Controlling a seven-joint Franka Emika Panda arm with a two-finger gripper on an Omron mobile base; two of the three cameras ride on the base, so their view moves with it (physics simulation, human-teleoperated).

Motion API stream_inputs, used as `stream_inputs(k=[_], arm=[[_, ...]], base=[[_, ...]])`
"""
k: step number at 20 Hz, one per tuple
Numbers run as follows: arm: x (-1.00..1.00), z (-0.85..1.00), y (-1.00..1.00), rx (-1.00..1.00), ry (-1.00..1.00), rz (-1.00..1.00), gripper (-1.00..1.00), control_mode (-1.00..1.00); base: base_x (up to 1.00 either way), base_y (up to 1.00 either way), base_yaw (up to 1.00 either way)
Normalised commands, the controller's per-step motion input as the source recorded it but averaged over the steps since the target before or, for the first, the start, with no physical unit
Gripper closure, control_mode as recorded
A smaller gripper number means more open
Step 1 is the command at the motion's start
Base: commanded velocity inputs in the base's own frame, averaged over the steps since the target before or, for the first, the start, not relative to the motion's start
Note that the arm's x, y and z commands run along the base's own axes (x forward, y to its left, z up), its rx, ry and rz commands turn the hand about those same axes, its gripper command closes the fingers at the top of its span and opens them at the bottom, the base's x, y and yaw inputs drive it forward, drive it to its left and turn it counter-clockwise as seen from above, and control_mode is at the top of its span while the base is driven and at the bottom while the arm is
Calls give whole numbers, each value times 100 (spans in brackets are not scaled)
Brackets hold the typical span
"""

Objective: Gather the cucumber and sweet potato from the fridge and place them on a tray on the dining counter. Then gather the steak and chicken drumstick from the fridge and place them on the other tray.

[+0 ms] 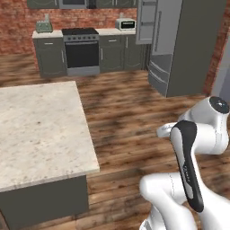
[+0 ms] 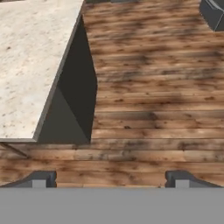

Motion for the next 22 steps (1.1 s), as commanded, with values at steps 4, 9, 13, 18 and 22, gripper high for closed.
stream_inputs(k=[4, 9, 13, 18, 22], arm=[[0, 0, 0, 0, 0, 0, -100, 100], [0, 0, 0, 0, 0, 0, -100, 100], [0, 0, 0, 0, 0, 0, -100, 100], [0, 0, 0, 0, 0, 0, -100, 100], [0, 0, 0, 0, 0, 0, -100, 100]], base=[[66, -69, -1], [99, -23, 0], [100, -6, -3], [99, -13, -6], [99, -27, -16]])
